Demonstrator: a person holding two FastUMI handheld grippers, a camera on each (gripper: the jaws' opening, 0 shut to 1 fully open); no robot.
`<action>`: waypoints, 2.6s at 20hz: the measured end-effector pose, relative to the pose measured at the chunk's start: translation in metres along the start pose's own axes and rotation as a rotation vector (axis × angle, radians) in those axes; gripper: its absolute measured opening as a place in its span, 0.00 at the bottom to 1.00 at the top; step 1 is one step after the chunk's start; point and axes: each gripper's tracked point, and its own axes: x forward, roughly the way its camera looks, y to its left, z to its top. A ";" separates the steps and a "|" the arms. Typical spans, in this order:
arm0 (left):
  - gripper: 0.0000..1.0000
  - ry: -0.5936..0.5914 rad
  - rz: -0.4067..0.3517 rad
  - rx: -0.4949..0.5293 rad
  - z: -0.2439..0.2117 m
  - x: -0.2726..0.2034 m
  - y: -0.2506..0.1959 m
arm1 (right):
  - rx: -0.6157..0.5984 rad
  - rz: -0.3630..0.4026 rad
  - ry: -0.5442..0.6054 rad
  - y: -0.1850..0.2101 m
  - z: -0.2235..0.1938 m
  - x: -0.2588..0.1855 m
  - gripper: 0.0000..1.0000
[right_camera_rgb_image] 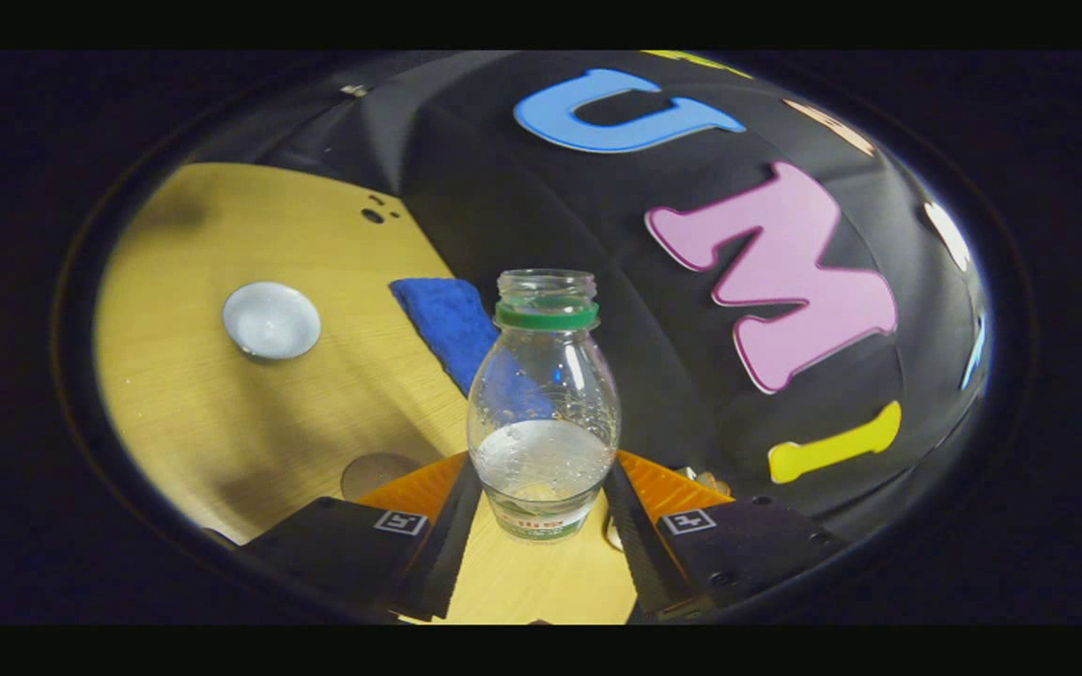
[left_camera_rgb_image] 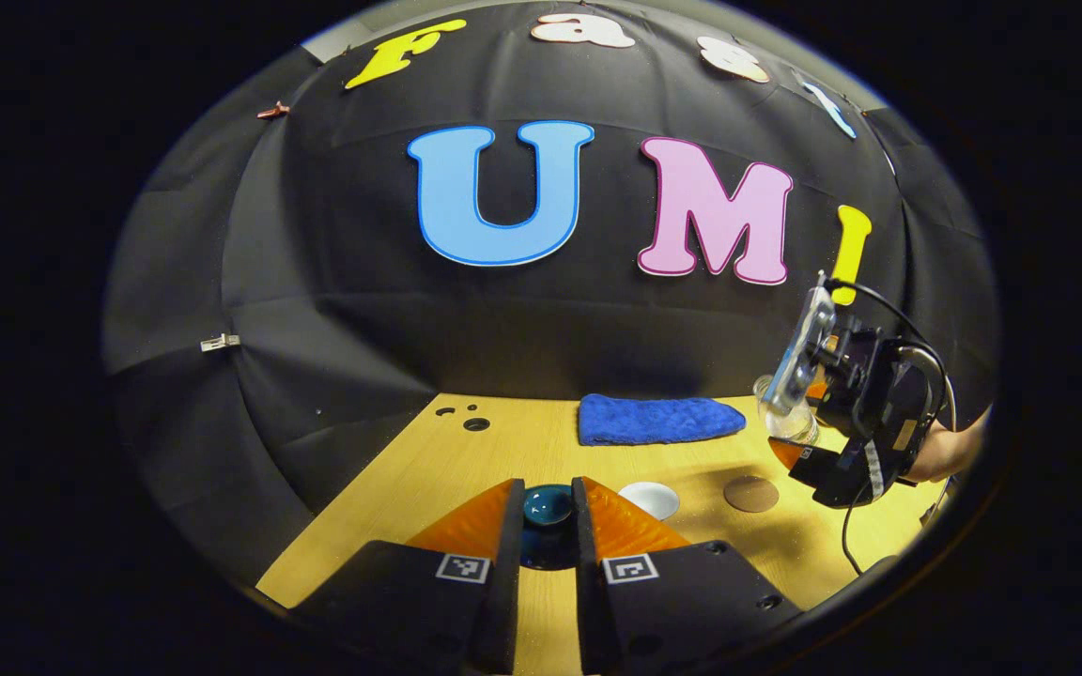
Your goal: Open the teacup lid with one hand, grasp the water bottle and pour water into the teacup with the other hand; after pouring, place the water bottle on the coaster and then close the teacup lid.
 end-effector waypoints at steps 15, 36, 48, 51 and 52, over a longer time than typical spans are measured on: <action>0.29 0.014 0.049 -0.013 -0.015 -0.010 0.021 | -0.497 0.056 0.069 0.051 0.008 0.028 0.75; 0.29 0.013 0.050 -0.020 -0.023 -0.012 0.027 | -0.926 0.068 0.003 0.068 0.033 0.041 0.75; 0.29 0.007 0.044 -0.024 -0.025 -0.016 0.027 | -1.126 -0.011 -0.079 0.067 0.038 0.038 0.74; 0.29 0.004 0.041 -0.025 -0.027 -0.016 0.027 | -1.175 -0.026 -0.094 0.064 0.039 0.040 0.75; 0.29 0.003 0.041 -0.026 -0.027 -0.017 0.028 | -1.195 -0.031 -0.104 0.063 0.039 0.040 0.74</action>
